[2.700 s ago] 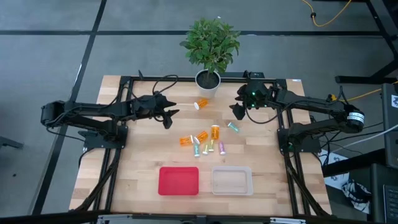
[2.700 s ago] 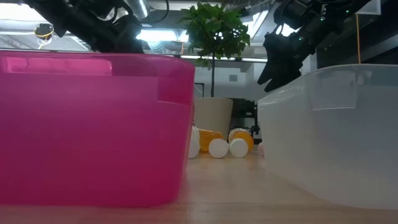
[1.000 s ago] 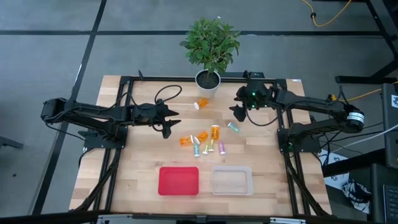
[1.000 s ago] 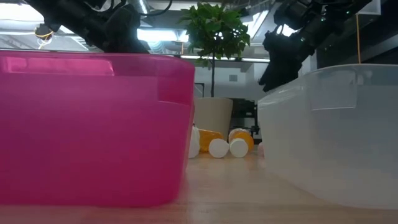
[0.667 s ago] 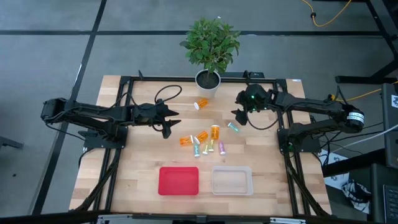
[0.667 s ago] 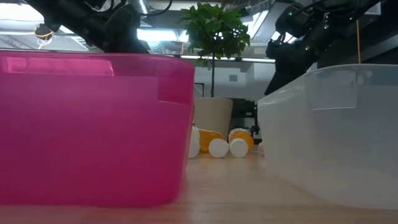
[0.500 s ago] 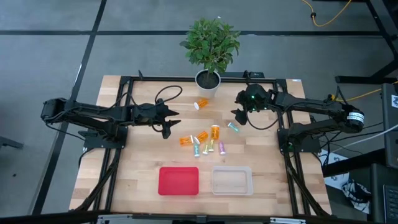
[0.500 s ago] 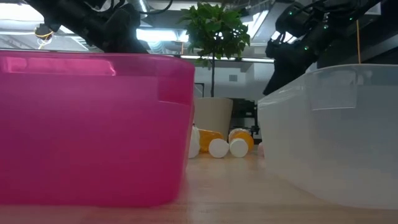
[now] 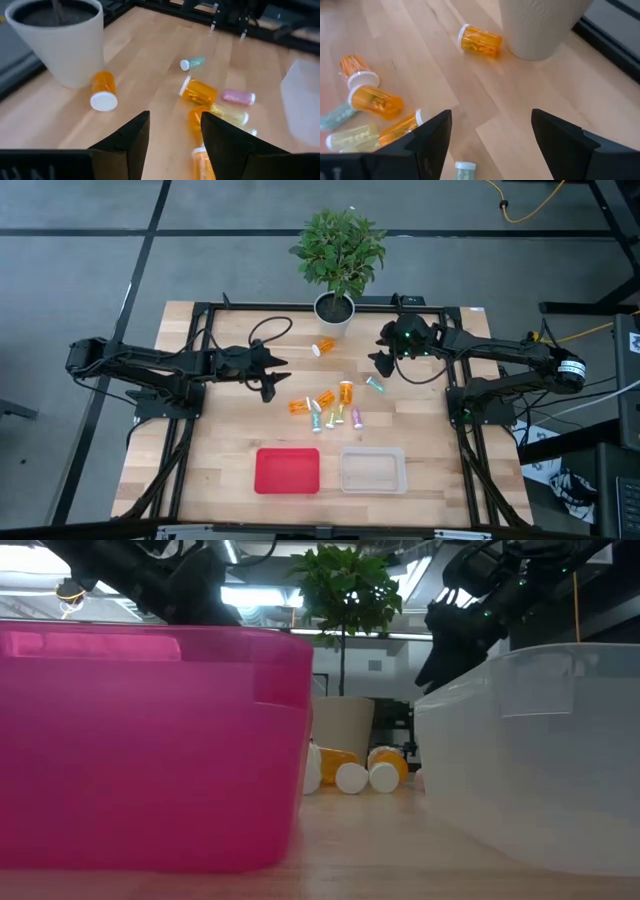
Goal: Pick and place medicine bottles into bin by pill shape (circle, oval)
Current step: Put the bottom left large orange pill bottle into the red bin
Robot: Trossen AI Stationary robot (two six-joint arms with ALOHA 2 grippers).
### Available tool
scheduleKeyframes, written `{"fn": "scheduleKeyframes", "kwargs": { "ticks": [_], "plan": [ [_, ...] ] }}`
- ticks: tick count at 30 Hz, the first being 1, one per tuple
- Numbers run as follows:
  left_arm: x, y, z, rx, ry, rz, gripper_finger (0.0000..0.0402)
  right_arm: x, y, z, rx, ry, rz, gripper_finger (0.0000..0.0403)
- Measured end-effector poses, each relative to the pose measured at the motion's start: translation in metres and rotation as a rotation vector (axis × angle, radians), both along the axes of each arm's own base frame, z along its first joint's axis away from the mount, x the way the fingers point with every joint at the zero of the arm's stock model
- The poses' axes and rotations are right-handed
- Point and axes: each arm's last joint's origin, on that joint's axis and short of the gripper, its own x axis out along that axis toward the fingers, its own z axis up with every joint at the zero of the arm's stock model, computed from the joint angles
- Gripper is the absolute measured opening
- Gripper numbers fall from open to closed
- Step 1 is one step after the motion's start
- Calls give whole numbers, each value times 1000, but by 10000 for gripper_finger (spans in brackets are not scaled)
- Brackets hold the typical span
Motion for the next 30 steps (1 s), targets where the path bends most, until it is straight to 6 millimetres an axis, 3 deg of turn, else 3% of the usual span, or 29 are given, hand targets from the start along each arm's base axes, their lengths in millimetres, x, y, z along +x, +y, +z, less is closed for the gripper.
{"fn": "scheduleKeyframes", "kwargs": {
  "ticks": [9, 18, 24, 30],
  "plan": [
    [3, -5, -3, -88, -1, -86, 171, -3, 1, -3, 37, 31, -21, 276],
    [20, -22, -31, -57, 131, -187, 171, -3, 1, -3, 39, 32, -22, 276],
    [35, -31, -33, 7, 40, -251, 171, -5, 2, -5, 52, 58, -24, 276],
    [35, -32, -41, -32, 96, -237, 197, -6, 3, -7, 62, 77, -25, 276]
  ]
}}
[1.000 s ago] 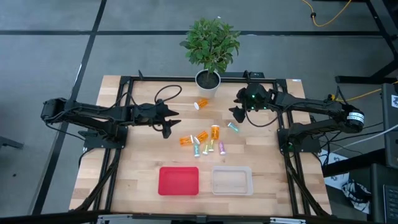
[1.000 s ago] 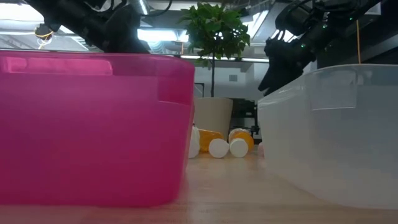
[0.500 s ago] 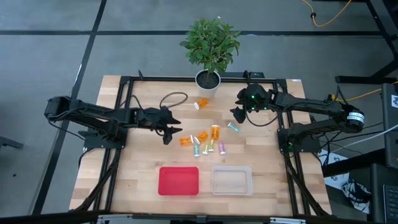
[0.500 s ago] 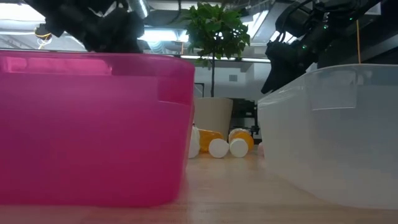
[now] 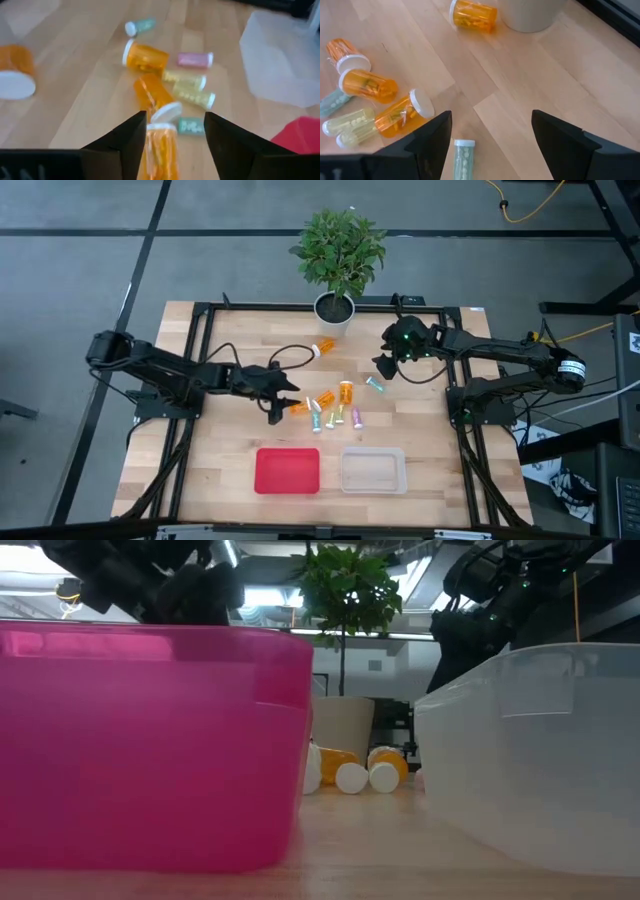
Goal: Pick and place medicine bottles into bin by pill shape (circle, oval)
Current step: Put the bottom left large orange pill bottle into the red bin
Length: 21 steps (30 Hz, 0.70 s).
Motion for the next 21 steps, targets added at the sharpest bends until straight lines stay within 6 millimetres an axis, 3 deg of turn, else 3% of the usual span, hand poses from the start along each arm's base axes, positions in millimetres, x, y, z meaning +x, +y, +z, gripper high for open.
{"fn": "scheduleKeyframes", "kwargs": {
  "ticks": [7, 21],
  "plan": [
    [5, -7, -17, 10, 73, -28, 243, 0, 0, 0, 12, -5, -15, 276],
    [13, -14, -47, 58, 177, -14, 248, 0, 0, 0, 19, -8, -24, 276]
  ]
}}
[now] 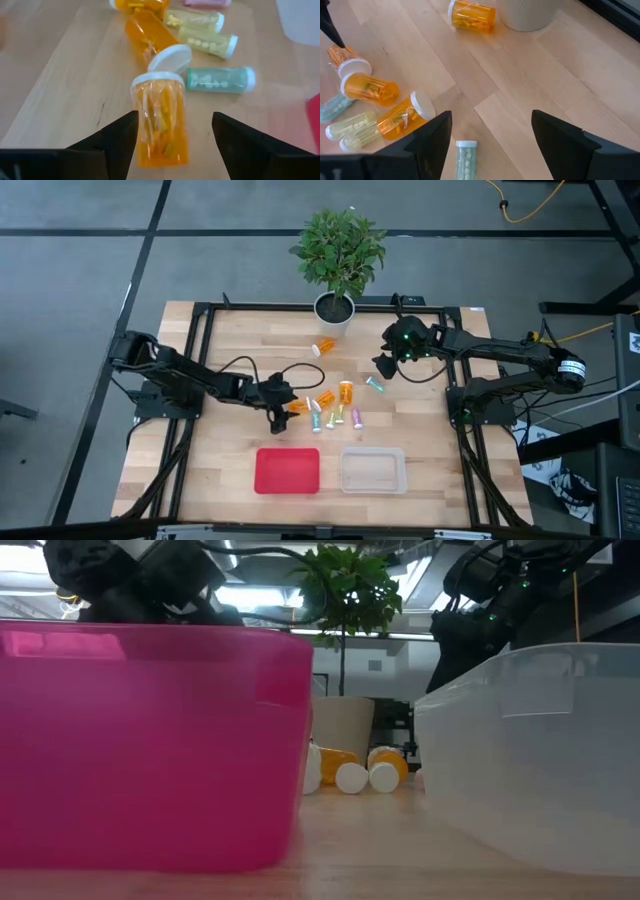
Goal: Pick and place medicine bottles into bin by pill shape (circle, oval)
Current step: Put the bottom left large orange pill bottle into the red bin
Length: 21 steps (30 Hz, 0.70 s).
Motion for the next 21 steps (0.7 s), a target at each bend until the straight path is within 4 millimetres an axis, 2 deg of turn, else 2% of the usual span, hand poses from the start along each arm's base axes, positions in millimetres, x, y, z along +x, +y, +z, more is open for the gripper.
{"fn": "scheduleKeyframes", "kwargs": {
  "ticks": [9, 21],
  "plan": [
    [2, 0, -16, 16, 62, 15, 249, 0, 0, 0, 0, 1, 0, 276],
    [2, 1, -17, 25, 64, 27, 249, 0, 0, 0, 16, -4, -19, 276]
  ]
}}
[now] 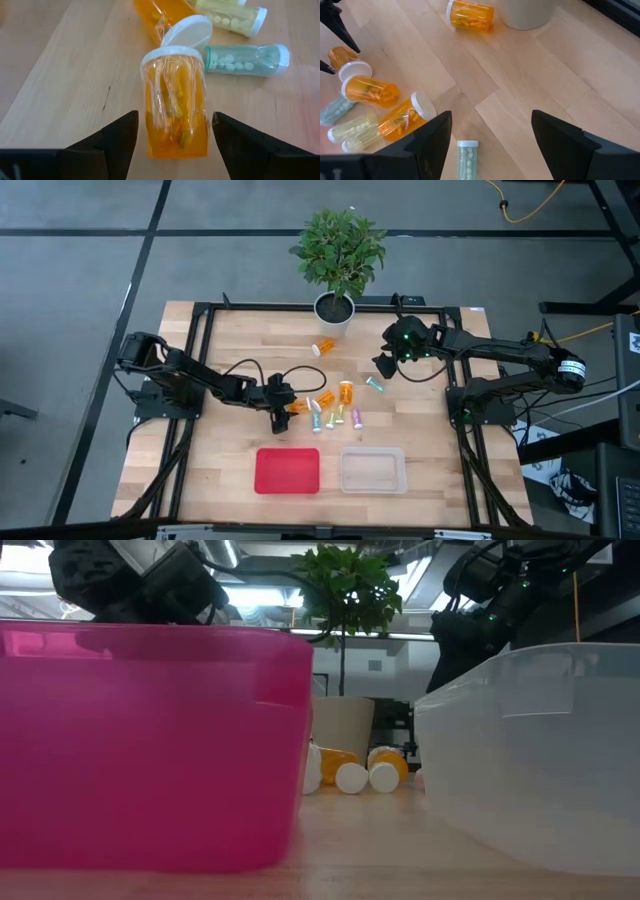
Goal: Pick and place medicine bottles into bin by pill shape (circle, oval)
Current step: Put the bottom left large orange pill bottle into the red bin
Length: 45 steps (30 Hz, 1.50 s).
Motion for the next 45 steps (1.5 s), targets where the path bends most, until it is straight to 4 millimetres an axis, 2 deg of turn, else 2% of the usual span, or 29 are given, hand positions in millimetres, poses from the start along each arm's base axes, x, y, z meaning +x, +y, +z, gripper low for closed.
{"fn": "scheduleKeyframes", "kwargs": {
  "ticks": [15, 25, 30, 34, 38, 45],
  "plan": [
    [-1, 0, -1, 1, 11, 1, 238, 0, 0, 0, -3, 2, 5, 276],
    [-2, 0, -2, -18, 19, 24, 179, 0, 0, 0, -6, 4, 8, 276],
    [0, 0, 1, -22, -11, 24, 167, 0, 0, 0, -6, 4, 8, 276],
    [2, 0, 15, -26, -73, 19, 167, 0, 0, 0, -5, 5, 8, 276],
    [0, -4, 39, -57, -141, -19, 167, 0, 0, 0, -4, 8, 9, 276],
    [-20, -34, 83, -304, -274, -284, 167, -1, 1, -1, 0, 17, 9, 276]
  ]
}}
